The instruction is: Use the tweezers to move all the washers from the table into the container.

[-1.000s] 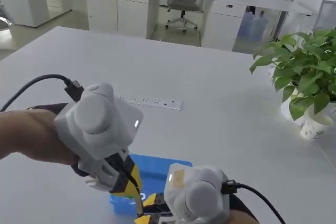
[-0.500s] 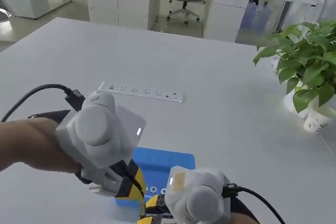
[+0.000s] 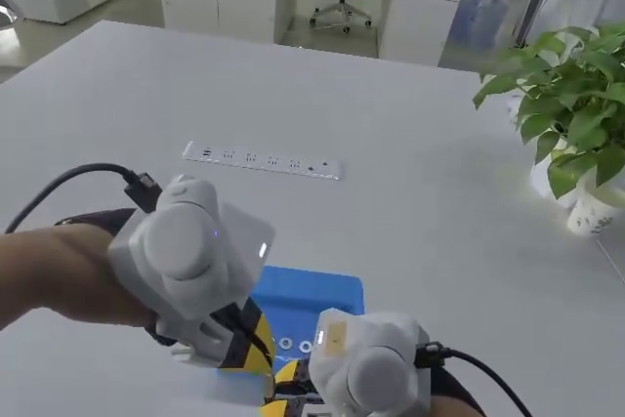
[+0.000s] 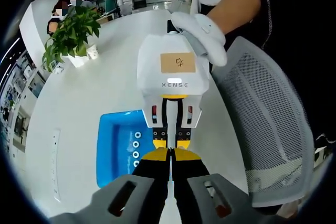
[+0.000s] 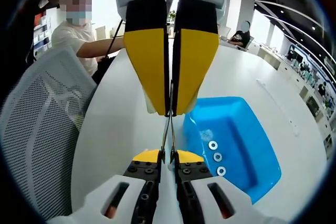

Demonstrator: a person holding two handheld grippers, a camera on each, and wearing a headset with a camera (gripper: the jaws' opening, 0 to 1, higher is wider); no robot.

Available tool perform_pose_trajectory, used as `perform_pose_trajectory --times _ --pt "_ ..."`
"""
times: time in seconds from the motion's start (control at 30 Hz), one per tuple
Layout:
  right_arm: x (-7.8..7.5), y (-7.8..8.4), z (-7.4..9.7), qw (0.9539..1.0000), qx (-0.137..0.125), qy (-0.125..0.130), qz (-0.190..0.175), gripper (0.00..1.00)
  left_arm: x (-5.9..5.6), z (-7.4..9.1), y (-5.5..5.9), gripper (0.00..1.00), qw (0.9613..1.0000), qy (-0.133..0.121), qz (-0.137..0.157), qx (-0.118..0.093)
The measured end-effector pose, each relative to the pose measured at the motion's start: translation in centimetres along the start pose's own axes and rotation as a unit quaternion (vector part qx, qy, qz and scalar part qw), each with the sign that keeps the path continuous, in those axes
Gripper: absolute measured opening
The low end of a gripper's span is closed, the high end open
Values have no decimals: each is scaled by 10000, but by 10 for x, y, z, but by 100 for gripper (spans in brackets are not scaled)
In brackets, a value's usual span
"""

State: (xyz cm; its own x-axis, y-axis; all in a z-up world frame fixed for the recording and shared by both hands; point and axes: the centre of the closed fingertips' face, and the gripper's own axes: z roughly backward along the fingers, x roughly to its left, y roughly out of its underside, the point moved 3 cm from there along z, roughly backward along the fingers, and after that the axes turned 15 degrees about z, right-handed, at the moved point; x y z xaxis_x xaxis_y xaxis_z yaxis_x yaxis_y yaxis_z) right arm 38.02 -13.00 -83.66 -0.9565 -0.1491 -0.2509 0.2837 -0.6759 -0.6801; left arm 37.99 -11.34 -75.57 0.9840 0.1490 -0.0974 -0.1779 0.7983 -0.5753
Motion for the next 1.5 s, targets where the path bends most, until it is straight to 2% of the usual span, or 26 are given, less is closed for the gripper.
perform_pose_trajectory --times 0.63,1.5 --pt "-1 5 -5 10000 -5 -28 -40 11 3 -5 4 3 10000 15 28 31" --pt "0 9 -4 9999 -6 -13 -142 10 3 -11 0 3 9999 144 62 8"
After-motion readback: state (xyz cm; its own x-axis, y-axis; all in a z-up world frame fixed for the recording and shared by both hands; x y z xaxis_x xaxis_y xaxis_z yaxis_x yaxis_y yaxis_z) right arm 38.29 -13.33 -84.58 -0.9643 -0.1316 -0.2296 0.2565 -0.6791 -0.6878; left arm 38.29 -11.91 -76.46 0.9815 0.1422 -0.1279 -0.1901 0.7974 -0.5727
